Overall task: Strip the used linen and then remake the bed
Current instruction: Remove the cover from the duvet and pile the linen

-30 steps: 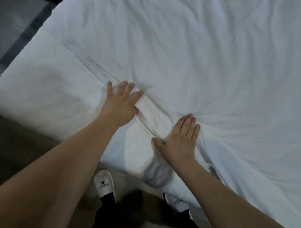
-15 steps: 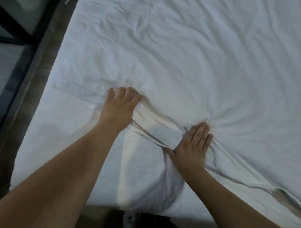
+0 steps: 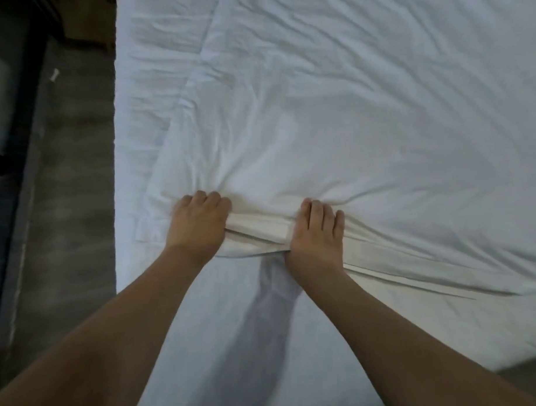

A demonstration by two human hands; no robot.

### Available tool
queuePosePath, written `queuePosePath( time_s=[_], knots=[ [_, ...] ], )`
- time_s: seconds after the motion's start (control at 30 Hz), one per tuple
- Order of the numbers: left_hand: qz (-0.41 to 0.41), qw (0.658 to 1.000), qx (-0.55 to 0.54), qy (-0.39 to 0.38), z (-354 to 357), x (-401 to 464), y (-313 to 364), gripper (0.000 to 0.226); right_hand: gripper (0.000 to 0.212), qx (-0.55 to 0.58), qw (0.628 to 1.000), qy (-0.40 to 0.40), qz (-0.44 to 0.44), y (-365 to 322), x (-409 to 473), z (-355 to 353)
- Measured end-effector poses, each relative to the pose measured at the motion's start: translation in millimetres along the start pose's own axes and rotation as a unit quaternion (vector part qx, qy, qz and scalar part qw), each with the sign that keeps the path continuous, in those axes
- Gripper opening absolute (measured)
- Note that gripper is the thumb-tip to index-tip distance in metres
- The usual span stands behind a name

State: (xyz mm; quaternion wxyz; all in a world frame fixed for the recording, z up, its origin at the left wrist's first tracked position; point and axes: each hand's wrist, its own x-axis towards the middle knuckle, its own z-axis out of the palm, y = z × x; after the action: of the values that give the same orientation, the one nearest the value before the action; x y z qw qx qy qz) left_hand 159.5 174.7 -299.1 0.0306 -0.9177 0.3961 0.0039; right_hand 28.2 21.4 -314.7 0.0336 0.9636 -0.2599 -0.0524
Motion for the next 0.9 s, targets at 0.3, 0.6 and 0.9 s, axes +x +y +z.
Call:
queuePosePath(
  time_s=[0.3, 0.6, 0.9],
  knots=[
    [0.052, 0.986, -0.025, -0.159, -52.0, -27.7, -2.5, 0.026, 0.03, -0.001, 0.99, -0.107, -0.089, 5.0, -9.0, -56.0],
    [0.025, 0.992, 0.104, -0.071, 6.3, -16.7, 16.3, 0.061, 0.04, -0.028, 0.997, -0.009, -0.067, -6.9, 3.2, 4.8],
    [0.12, 0.97, 0.115, -0.176, -99.8, 40.5, 19.4, 0.028, 0.027, 0.028, 0.984, -0.162, -0.062, 22.4, 19.2, -96.8]
  ],
)
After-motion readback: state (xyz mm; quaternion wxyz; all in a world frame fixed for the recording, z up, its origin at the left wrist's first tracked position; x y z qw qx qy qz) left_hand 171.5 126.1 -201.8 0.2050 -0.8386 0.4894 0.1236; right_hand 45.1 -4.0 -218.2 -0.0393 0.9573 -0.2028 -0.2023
